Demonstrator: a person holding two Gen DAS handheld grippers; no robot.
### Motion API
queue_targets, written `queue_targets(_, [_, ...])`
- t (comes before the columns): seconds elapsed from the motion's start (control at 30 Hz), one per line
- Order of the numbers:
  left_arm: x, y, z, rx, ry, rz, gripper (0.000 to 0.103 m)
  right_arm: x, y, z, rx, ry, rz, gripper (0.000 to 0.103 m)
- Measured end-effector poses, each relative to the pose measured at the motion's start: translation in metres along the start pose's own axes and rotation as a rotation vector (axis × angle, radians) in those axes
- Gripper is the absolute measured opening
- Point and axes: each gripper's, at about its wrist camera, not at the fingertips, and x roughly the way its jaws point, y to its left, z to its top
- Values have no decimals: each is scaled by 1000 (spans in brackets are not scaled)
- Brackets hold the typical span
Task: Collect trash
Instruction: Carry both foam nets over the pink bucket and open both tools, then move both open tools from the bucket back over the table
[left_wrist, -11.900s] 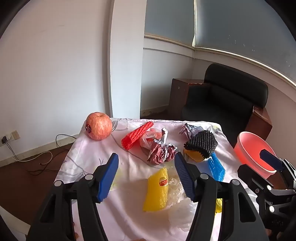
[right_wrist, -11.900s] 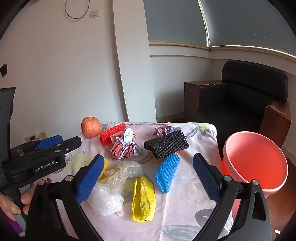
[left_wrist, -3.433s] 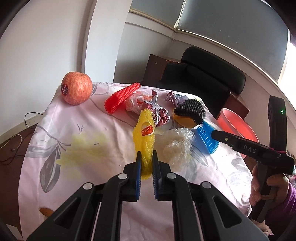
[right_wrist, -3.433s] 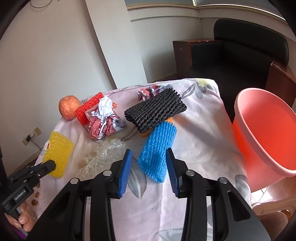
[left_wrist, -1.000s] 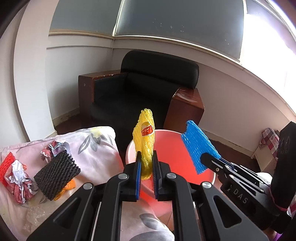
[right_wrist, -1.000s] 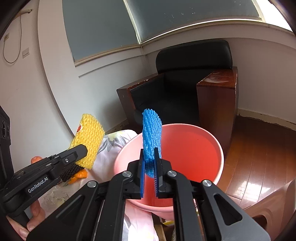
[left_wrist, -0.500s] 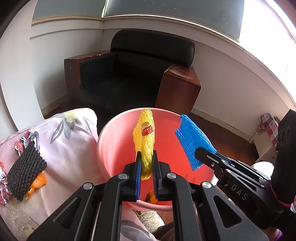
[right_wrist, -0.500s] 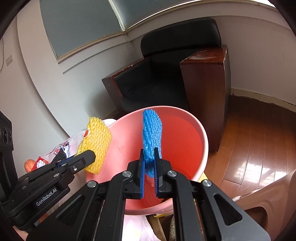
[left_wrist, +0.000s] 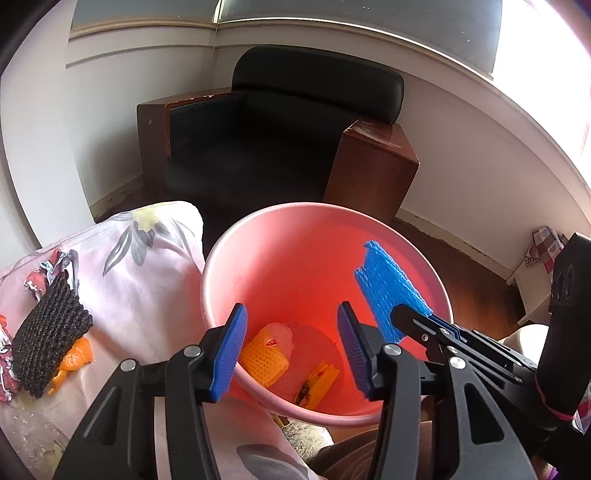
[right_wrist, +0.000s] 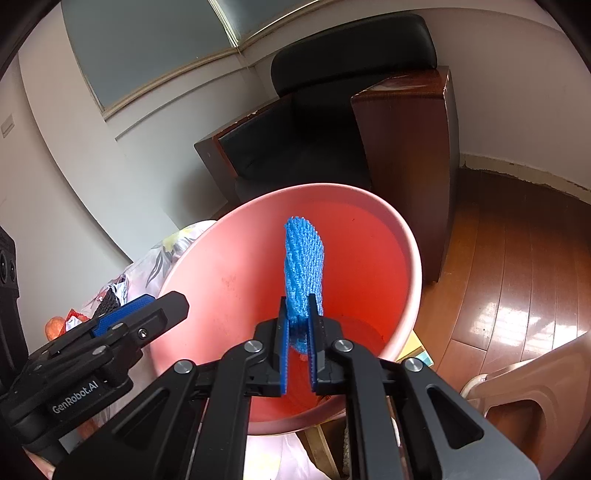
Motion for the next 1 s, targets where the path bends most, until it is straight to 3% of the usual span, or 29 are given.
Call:
queue_targets(0.17, [-7,8,-1,-18,-8,2,51,1,1,-1,7,6,1,10])
queue_targets(0.23, [-11,10,-1,-20,-15,4,51,0,2,-1,5,5,2,22])
queue_targets(0.33, [-18,12,-2,-23,-27,2,51,-3,4,-1,-3,-5,17,31])
queue_targets(1.0, [-105,39,-6,-68,-181,6,57,-57,45,-11,-78,-96,82,32])
